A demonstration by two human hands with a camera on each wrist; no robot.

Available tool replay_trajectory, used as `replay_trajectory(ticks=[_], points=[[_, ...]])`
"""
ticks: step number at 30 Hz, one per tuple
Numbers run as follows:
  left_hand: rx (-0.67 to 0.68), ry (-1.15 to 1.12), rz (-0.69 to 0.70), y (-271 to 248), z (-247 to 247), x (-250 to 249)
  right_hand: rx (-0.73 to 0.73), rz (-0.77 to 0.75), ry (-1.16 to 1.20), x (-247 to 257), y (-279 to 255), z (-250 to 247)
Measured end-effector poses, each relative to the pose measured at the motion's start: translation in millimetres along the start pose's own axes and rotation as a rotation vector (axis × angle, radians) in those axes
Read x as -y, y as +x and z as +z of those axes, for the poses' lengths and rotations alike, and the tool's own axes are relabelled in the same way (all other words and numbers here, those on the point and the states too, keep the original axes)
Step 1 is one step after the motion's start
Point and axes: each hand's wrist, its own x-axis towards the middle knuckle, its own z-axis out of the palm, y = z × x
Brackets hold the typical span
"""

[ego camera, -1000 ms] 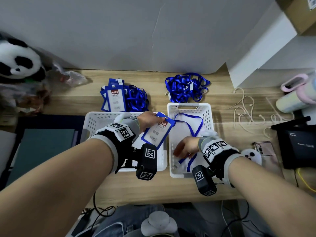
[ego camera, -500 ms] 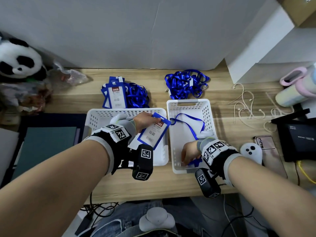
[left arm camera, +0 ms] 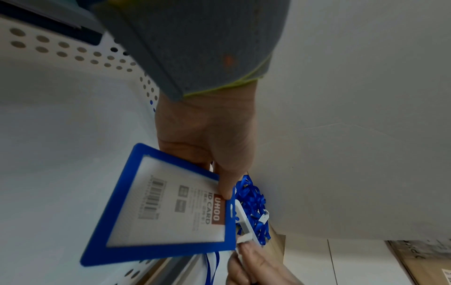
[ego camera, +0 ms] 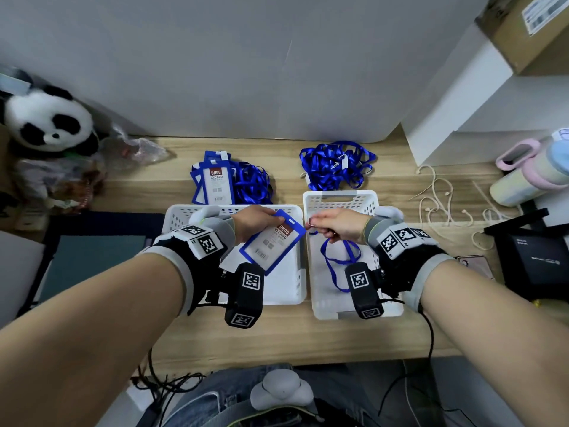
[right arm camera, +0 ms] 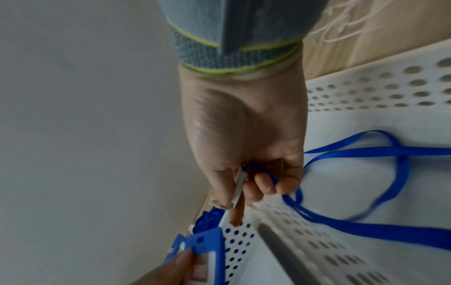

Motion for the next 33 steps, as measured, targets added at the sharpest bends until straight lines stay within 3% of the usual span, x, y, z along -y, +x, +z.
replay_trajectory(ticks=[5,9,21,33], points=[[-0.005,0.024,0.055,-12,-17,3,-0.110,-0.086,-0.200,23,3,12],[0.028,0.071,0.099,-19,-29,8,-0.113,-0.106,-0.313,35,5,26],[-0.002,0.197,0.180,-35,-48,21,0.072,-0.059,-0.296,57,2,50],[-0.022,0.181,0.179,-36,-54,30,0.079,-0.060,-0.381,66,-2,63]])
